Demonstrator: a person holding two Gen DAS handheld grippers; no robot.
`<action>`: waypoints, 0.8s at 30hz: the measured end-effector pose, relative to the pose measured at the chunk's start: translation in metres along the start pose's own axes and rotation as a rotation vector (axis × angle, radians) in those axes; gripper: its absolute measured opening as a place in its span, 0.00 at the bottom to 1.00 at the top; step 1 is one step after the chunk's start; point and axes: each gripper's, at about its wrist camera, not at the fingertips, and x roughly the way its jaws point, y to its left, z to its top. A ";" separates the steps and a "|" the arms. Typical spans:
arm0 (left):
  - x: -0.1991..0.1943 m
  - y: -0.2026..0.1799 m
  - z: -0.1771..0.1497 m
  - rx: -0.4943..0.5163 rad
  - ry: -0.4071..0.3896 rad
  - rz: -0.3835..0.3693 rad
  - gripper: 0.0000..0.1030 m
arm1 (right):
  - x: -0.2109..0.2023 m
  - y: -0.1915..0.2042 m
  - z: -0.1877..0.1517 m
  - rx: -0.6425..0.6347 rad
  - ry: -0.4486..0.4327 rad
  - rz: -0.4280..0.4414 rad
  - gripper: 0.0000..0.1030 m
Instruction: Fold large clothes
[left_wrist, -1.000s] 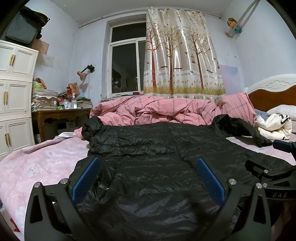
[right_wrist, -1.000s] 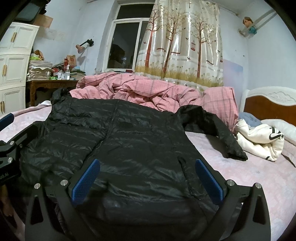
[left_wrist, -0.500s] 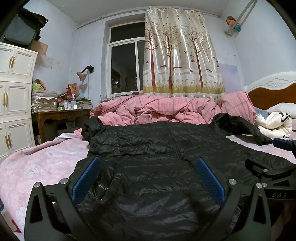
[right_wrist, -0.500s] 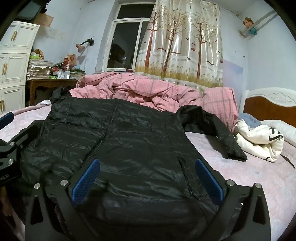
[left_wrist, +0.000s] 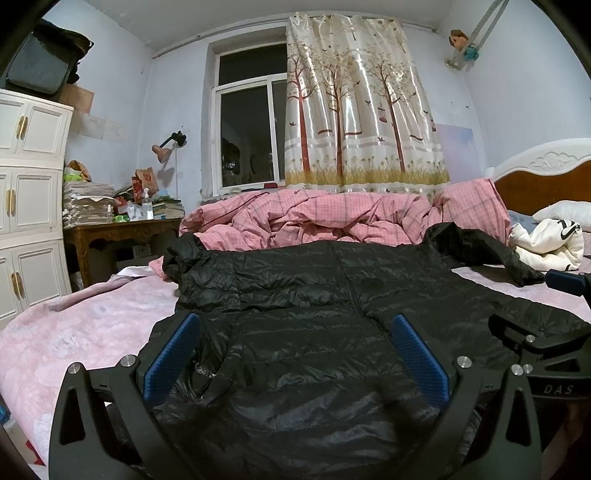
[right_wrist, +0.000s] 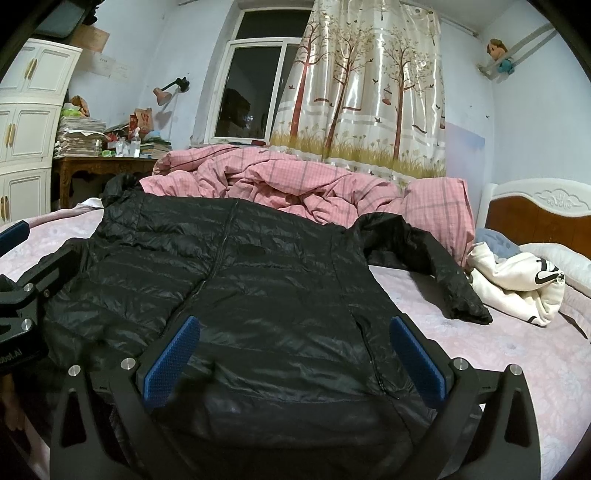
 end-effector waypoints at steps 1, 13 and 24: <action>0.001 0.000 0.000 0.000 0.001 0.000 1.00 | 0.000 0.001 0.000 0.000 0.001 0.001 1.00; 0.001 0.005 0.000 0.007 0.015 -0.002 1.00 | 0.000 0.002 0.000 -0.001 0.001 -0.001 1.00; 0.002 0.008 0.001 0.015 0.010 -0.001 1.00 | 0.000 0.002 0.000 -0.003 0.001 0.000 1.00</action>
